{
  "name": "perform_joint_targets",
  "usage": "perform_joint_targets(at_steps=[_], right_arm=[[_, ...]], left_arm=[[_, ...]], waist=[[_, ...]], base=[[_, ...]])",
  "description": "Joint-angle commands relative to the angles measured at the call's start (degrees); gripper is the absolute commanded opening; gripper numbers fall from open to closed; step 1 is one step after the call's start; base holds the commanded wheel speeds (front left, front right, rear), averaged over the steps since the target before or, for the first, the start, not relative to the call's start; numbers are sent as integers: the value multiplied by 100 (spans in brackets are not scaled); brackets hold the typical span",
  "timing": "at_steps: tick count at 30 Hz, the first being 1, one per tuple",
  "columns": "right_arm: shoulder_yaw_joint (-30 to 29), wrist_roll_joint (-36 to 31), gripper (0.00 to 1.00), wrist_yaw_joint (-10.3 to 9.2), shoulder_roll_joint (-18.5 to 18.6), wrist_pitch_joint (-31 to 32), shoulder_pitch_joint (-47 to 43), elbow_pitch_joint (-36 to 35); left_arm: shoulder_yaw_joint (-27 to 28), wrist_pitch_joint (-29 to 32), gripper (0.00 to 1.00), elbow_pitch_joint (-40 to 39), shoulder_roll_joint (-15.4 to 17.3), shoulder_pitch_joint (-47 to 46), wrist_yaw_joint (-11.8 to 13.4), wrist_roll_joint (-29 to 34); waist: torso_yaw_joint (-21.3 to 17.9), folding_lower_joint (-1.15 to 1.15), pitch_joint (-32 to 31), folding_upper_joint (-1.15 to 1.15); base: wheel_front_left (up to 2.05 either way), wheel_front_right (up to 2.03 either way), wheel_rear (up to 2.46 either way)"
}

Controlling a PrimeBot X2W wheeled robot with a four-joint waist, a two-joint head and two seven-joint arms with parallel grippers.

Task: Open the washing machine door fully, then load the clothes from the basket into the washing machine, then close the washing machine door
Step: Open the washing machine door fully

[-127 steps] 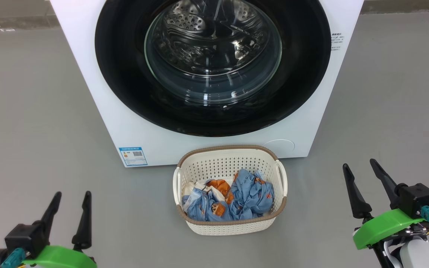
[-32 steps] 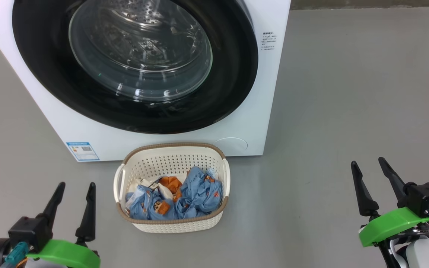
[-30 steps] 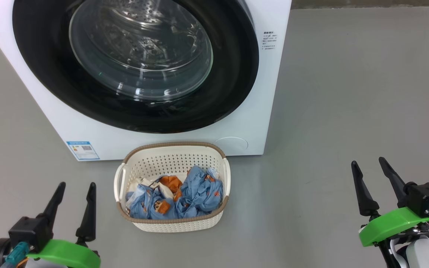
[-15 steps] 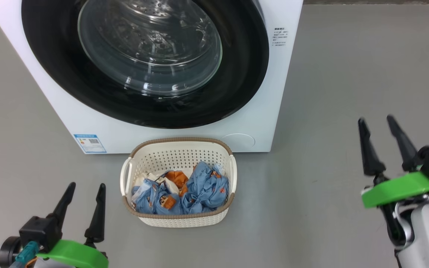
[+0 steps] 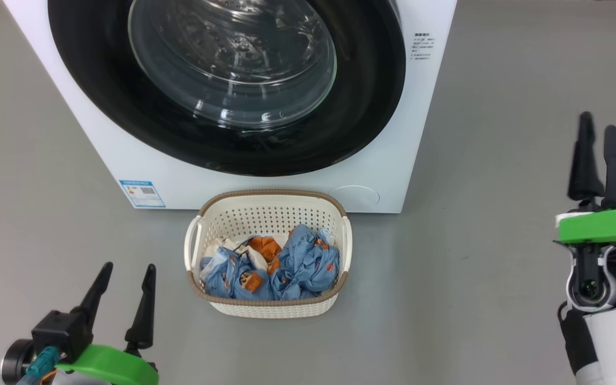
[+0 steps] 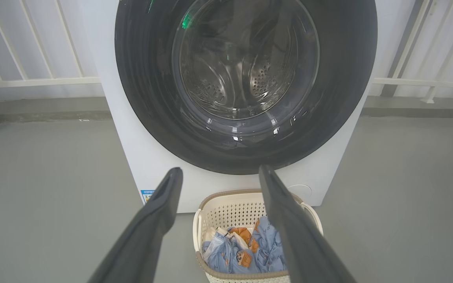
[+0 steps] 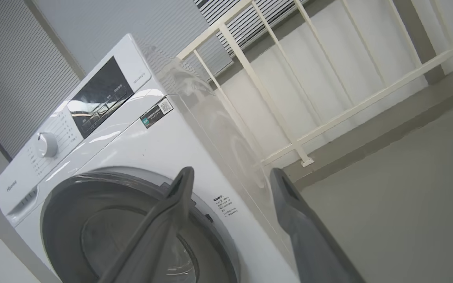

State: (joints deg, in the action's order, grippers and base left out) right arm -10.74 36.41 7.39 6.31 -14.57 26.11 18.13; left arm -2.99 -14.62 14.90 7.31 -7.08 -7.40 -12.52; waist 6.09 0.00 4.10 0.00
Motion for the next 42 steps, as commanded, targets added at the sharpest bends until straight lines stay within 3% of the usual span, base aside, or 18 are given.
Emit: perform_joint_targets(at_steps=[1,2,3,4,5,6,7,14,23,32,42], right_arm=[[-22,396,100,10,-72,12,254,-21],[-138,677,98,10,-108,57,322,67],[-236,893,77,10,-131,89,384,141],[-327,1116,44,10,-154,144,446,216],[-435,1338,28,10,-180,190,509,296],[-520,1503,4,10,-198,221,572,359],[-595,1684,0,10,-217,279,638,424],[-1074,2815,0,10,-291,691,1201,813],[-1565,3470,0,10,-182,1480,2123,1718],[-1749,3209,0,10,423,2493,3595,3050],[-1670,2840,0,10,675,3585,4859,4059]], left_arm=[[190,-38,100,-125,114,-225,-9,-71],[188,-38,100,-125,114,-231,-9,-72],[185,-38,100,-123,114,-234,-9,-73],[181,-38,100,-119,114,-238,-9,-69],[178,-38,100,-114,114,-246,-9,-64],[174,-38,100,-113,114,-257,-9,-58],[171,-38,100,-114,115,-268,-9,-53],[146,-38,100,-126,116,-351,-9,-35],[56,-38,100,-143,98,-474,-9,-50],[-54,-38,100,-173,24,-705,-9,-84],[-97,-38,100,-196,-63,-913,-9,-165]], waist=[[27,0,22,0],[37,0,35,0],[49,0,49,0],[63,0,70,0],[75,0,94,0],[88,0,116,0],[101,0,138,0],[204,0,305,0],[329,0,557,0],[481,0,921,0],[607,0,1316,0]], base=[[0,0,0],[0,0,0],[0,0,0],[0,0,0],[0,0,0],[0,0,0],[0,0,0],[0,0,0],[0,0,0],[0,0,0],[0,0,0]])
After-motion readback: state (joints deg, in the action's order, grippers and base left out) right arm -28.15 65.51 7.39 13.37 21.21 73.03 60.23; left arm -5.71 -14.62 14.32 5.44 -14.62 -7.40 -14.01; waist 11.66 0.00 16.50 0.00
